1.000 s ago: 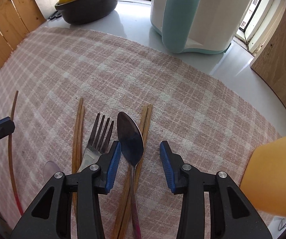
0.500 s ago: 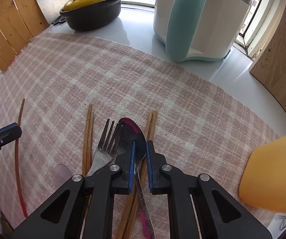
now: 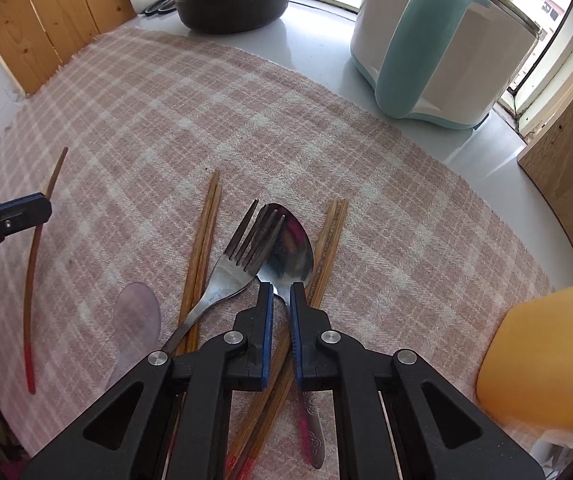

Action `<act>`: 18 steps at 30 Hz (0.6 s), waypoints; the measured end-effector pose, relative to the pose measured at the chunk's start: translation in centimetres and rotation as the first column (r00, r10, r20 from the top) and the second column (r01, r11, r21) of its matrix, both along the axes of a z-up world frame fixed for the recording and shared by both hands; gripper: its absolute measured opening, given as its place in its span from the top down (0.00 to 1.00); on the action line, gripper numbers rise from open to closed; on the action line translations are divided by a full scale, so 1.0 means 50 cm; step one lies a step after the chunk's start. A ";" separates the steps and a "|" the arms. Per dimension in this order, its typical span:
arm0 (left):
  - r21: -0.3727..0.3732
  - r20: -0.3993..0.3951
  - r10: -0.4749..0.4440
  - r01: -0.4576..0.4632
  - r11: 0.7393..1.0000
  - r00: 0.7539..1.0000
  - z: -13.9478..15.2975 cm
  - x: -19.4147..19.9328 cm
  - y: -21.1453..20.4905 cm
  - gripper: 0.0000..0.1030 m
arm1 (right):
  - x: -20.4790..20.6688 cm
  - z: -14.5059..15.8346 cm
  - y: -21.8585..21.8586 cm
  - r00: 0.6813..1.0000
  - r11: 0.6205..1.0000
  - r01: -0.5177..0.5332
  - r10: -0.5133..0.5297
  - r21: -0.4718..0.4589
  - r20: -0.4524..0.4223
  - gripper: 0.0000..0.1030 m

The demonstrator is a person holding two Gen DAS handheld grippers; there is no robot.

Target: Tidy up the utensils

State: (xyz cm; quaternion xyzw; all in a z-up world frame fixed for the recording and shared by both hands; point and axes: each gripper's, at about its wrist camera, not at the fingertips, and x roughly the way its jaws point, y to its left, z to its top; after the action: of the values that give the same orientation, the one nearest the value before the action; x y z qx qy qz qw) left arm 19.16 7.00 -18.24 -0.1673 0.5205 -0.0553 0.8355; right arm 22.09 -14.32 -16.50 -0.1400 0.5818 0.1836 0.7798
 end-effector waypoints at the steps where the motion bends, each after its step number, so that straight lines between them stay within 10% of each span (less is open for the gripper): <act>1: -0.001 -0.002 -0.001 0.001 1.000 1.000 -0.001 -0.002 0.000 0.97 | -0.003 -0.003 -0.007 1.000 1.000 -0.006 0.006 -0.006 -0.007 0.88; 18: -0.011 -0.013 -0.002 0.001 1.000 1.000 -0.010 -0.004 -0.006 0.97 | -0.006 -0.019 -0.053 0.997 0.998 -0.010 0.014 0.057 -0.077 0.85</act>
State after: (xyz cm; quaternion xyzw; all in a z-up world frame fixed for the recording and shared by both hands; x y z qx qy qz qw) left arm 18.97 6.71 -18.72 -0.1718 0.5258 -0.0576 0.8311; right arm 21.79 -16.96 -17.47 -0.1139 0.6054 0.2099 0.7592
